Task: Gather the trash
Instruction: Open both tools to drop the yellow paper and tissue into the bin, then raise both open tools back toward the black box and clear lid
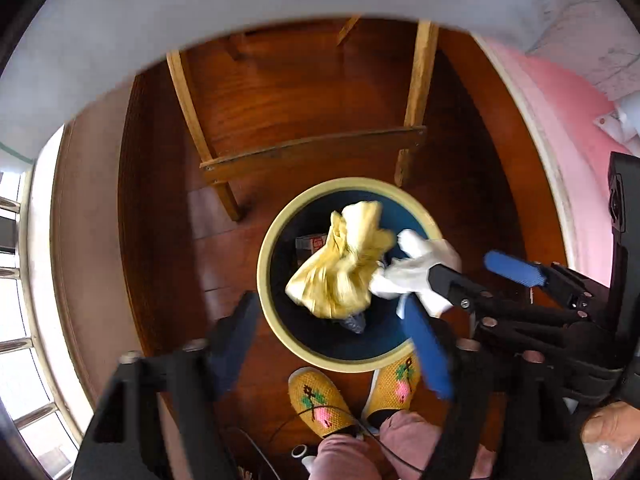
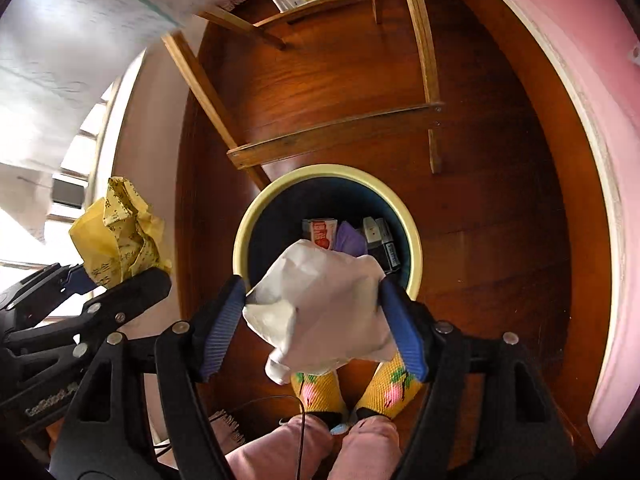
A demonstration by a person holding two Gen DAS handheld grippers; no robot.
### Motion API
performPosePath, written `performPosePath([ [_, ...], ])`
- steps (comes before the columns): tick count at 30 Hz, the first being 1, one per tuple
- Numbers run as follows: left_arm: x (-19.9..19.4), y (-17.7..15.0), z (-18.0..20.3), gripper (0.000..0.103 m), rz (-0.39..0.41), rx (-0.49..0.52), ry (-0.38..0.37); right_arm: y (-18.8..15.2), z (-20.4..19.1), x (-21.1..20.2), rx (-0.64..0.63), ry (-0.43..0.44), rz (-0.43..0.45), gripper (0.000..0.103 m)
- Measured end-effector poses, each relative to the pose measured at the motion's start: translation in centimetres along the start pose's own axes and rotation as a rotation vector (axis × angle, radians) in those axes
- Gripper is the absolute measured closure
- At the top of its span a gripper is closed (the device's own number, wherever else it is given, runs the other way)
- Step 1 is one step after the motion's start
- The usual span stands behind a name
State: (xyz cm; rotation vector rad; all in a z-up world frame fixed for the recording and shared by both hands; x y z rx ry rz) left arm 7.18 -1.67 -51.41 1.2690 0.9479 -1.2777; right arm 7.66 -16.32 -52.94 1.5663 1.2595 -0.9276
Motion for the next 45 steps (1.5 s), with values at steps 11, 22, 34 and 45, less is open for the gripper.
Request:
performPosePath([
  [11,-3.9,0.4,-1.2,0.010,0.083,0.009,0.065,-0.7,3.0,1.7,0.027,-0.056,0.031,0.024],
  [22,-19.3,2.6,1.3,0.010,0.200,0.055,0.098,1.4,0.4,-10.0,-0.016,-0.067,0.109,0.024],
  [34,-36.8,4.6,1.9,0.027,0.287,0.008,0.077,4.1,-6.6,-26.5,-0.146,-0.016,0.160,0.024],
  [45,-47.7,7.4,2.1,0.028,0.442,0.017,0.149,8.3,-12.4,-40.1,-0.314,0.036,0.326,0.024],
])
Point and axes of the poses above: each gripper's, at about its wrist camera, not at the fingertips, and x roughly the way its jaws point, z to its right, y to its top, the point moved 9 cm from there along x, roughly the way its jaws point, and after that the axes turned 3 degrees about z, right-handed, at the moved point
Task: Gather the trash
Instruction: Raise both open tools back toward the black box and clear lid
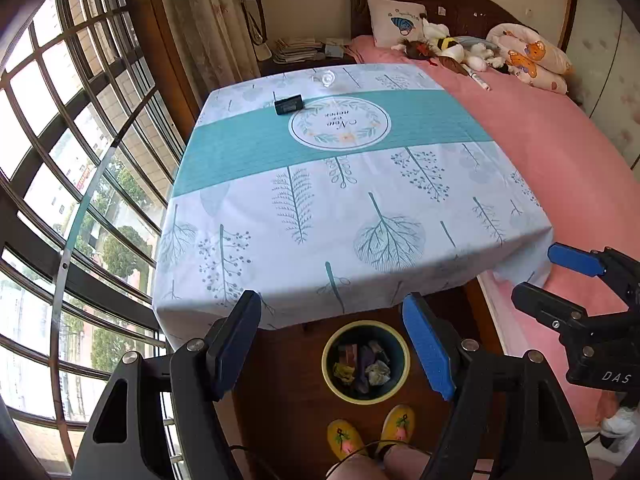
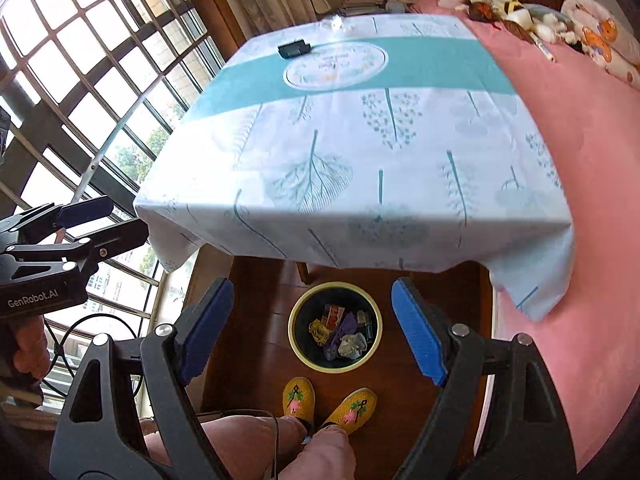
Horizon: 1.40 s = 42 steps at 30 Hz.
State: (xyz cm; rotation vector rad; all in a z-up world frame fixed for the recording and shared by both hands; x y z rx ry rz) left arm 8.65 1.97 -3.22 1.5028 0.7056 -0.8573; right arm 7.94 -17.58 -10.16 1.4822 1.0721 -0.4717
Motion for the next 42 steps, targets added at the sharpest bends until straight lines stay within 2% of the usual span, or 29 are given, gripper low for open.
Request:
performPosePath([
  [3,-1.0,1.4,-0.5,0.027,0.026,-0.009,0.025,2.8,-0.4,-2.6,-0.041,-0.006,0.065,0.024],
  [7,-1.8,3.3,-1.4,0.027,0.057,-0.018,0.048,5.3,-0.8,-4.6,-0.081,-0.011,0.105,0.024],
  [12,-1.9,6.2,-3.2,0.027,0.079,-0.020,0.074,8.1,-0.5,-4.9,-0.111,-0.017,0.125,0.024],
  [17,0.3,10.6,-6.2,0.027,0.085,-0.016,0.082,11.3,0.1,-4.0,-0.108,-0.025,0.147,0.024],
  [23,4.4,18.3,-10.9,0.027,0.108,0.050,0.093,16.9,0.6,-1.6,-0.079,-0.062,0.192,0.024],
  [29,11.8,27.0,-15.1,0.027,0.087,0.157,0.045,23.5,0.8,2.1,-0.012,-0.116,0.220,0.024],
  [35,22.2,34.6,-16.9,0.027,0.035,0.259,-0.030,30.9,1.1,8.8,0.115,-0.168,0.205,0.024],
  [38,28.3,36.4,-16.2,0.027,-0.007,0.298,-0.069,34.2,1.6,12.8,0.164,-0.205,0.198,0.024],
  [42,35.9,36.8,-14.2,0.027,-0.064,0.367,-0.099,36.9,2.9,18.2,0.220,-0.254,0.181,0.024],
])
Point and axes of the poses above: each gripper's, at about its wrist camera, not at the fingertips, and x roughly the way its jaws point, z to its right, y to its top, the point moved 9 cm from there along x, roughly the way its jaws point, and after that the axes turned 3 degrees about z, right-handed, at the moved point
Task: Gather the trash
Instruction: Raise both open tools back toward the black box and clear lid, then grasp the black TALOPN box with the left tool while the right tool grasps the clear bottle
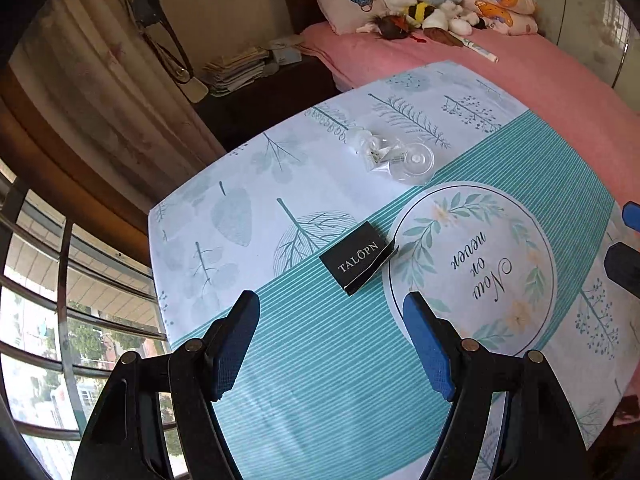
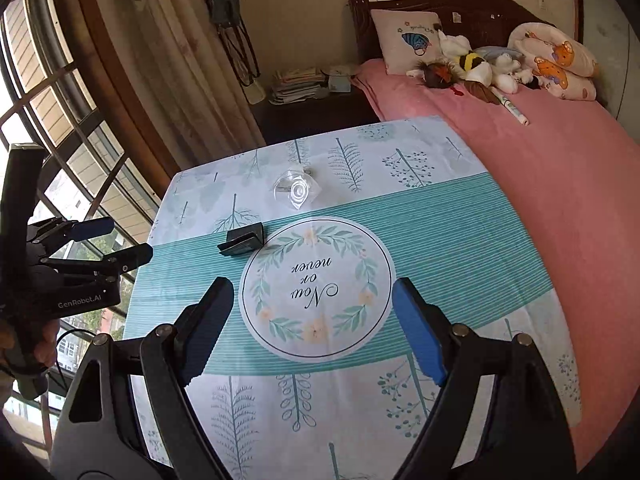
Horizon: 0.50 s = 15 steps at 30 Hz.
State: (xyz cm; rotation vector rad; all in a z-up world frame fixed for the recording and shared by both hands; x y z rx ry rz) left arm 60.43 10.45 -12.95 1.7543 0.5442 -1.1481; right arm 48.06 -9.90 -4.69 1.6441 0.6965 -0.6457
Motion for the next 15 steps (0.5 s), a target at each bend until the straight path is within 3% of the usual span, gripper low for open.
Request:
performPosePath([
  [4,5.3,0.0,1.5,0.028,-0.030,0.069,-0.015,0.0,0.0,5.1,0.032,-0.037,-0.031,0.024],
  [5,6.2,-0.3,2.0,0.033,-0.038,0.083,-0.025,-0.1,0.1,6.2,0.037,-0.047,-0.040,0.024],
  [10,9.5,-0.8,3.4,0.062,-0.075,0.103,-0.090,-0.9,0.8,10.4,0.069,-0.069,-0.074,0.024],
  [12,10.3,-1.0,3.4,0.086,-0.093,0.081,-0.128,-1.1,0.7,11.7,0.072,-0.069,-0.082,0.024],
  [14,10.4,-1.2,3.4,0.098,-0.107,0.053,-0.167,-1.2,0.6,12.6,0.061,-0.072,-0.086,0.024],
  [15,10.3,-1.2,3.2,0.100,-0.100,0.039,-0.175,-1.0,0.4,13.2,0.054,-0.073,-0.088,0.024],
])
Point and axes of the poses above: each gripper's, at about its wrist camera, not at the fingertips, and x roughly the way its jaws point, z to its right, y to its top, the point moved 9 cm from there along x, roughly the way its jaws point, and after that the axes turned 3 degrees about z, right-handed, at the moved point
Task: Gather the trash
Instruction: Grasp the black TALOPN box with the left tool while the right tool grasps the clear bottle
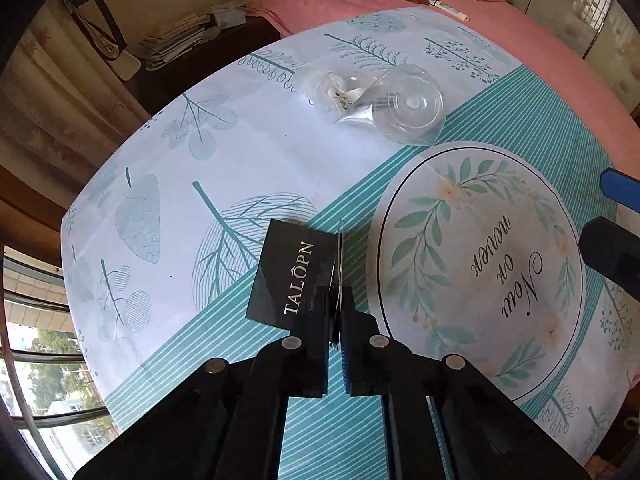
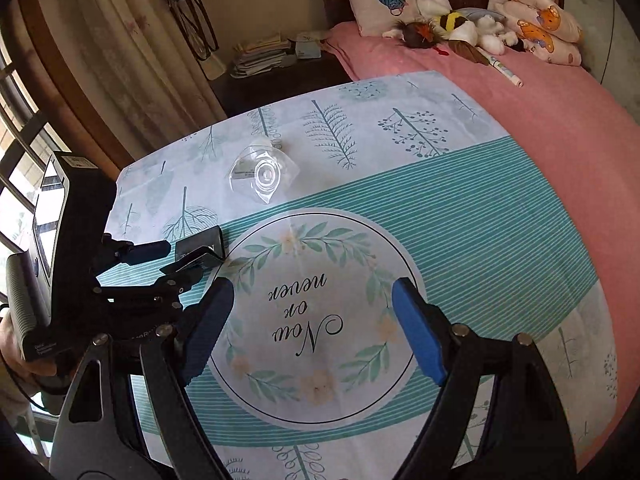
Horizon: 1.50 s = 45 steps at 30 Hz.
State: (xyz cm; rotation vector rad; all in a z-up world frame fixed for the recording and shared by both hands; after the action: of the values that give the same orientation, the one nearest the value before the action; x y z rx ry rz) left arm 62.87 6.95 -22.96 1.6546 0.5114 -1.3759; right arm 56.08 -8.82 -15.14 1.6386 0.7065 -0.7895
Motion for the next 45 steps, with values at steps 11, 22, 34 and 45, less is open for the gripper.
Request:
performPosePath([
  [11,-4.0,1.9,-5.4,0.101,0.081,-0.163,-0.017,4.3,-4.3,3.6,-0.184,-0.037,0.046,0.024],
  [22,-5.4,0.9,-10.9,0.101,0.104,-0.346,-0.022,8.1,-12.3,8.9,-0.563,-0.182,0.092,0.024],
  [34,-5.6,-0.7,-11.7,0.101,0.094,-0.399,-0.028,7.5,-10.2,14.6,-0.650,-0.381,-0.059,0.082],
  [45,-9.3,-2.4,-6.9,0.101,0.110,-0.359,-0.053,6.2,-1.8,7.5,-0.173,-0.142,-0.061,0.086],
])
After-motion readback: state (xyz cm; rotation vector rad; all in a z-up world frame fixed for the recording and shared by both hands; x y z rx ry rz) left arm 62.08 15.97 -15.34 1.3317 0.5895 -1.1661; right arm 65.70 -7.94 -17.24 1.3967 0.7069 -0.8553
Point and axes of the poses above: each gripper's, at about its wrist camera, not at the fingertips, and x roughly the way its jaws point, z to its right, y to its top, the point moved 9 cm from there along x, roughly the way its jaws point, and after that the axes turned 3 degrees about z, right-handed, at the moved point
